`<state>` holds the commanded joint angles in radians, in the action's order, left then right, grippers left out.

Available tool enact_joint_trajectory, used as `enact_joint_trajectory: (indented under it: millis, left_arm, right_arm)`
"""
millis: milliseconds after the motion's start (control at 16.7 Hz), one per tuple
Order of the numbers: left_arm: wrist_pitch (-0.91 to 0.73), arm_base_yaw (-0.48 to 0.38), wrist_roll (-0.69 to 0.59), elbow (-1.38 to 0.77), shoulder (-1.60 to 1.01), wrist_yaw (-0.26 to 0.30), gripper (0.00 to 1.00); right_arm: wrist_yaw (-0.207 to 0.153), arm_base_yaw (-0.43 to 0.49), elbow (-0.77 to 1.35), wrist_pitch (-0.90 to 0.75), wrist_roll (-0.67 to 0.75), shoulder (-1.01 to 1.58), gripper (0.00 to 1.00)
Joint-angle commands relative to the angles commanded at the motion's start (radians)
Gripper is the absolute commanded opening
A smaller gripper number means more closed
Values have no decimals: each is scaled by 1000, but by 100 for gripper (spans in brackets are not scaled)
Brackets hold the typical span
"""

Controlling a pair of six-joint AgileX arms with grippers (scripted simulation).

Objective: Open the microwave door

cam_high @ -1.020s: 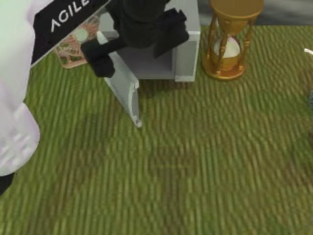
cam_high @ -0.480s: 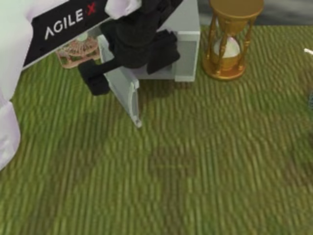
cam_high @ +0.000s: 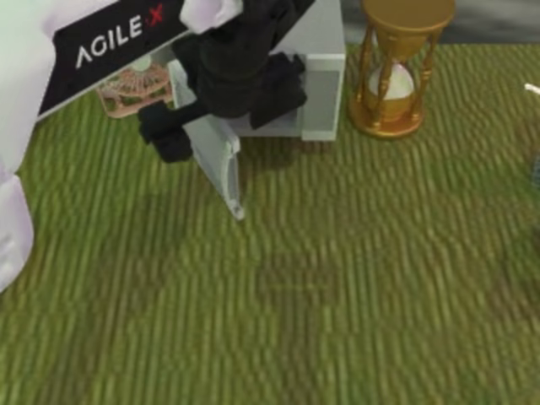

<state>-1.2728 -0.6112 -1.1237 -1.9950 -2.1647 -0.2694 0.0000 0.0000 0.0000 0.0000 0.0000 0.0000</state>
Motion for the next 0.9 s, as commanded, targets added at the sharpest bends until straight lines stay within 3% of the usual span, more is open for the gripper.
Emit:
enact_joint_trajectory:
  millis: [600,900]
  left_arm:
    - [0,0,0,0,0,0,2]
    - [0,0,0,0,0,0,0]
  right_arm:
    - [0,0,0,0,0,0,100]
    - [0,0,0,0,0,0,100]
